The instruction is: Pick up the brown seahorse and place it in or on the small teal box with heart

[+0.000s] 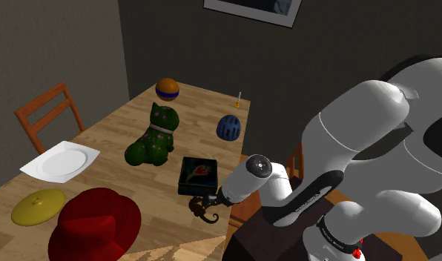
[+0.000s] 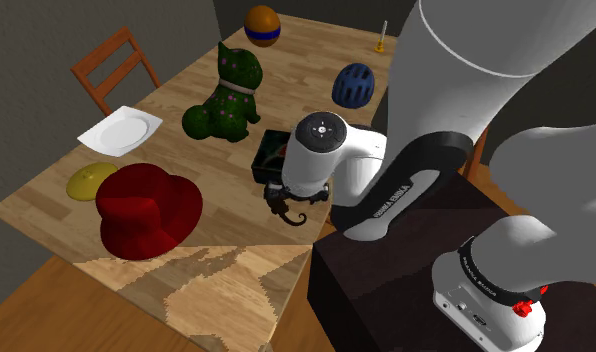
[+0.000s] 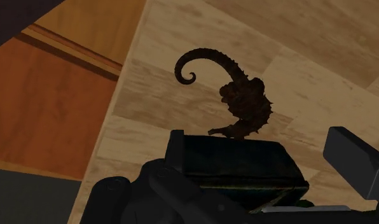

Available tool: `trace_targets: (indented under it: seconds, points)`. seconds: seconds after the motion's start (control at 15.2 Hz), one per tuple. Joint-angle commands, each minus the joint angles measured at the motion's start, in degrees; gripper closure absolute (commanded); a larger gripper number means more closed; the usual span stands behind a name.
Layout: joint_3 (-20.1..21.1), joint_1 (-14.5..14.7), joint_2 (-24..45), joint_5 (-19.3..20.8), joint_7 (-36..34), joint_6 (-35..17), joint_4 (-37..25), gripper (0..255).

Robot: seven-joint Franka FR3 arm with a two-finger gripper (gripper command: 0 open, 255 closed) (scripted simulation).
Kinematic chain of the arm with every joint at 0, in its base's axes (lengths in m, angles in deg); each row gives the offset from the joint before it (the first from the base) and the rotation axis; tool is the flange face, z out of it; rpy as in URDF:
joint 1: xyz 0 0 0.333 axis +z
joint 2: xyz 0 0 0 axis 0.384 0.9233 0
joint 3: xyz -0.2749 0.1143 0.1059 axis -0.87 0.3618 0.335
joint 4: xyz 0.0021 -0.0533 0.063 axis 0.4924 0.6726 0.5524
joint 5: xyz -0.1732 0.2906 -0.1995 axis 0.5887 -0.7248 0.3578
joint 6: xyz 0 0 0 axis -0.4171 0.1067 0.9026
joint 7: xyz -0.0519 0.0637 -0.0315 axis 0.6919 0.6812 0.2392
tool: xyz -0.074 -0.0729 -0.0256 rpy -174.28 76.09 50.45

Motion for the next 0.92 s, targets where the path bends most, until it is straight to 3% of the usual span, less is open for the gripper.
trace_targets:
  seconds: [0.0,0.4,0.86]
  points:
    - [8.4,-8.0,-2.4,-2.7,0.0,-2.0,-1.2,0]
    - [20.5,-20.7,-9.1,-3.2,-0.2,-6.9,-4.2,0]
    - [20.5,-20.7,-9.1,-3.1,-0.2,-6.9,-4.2,0]
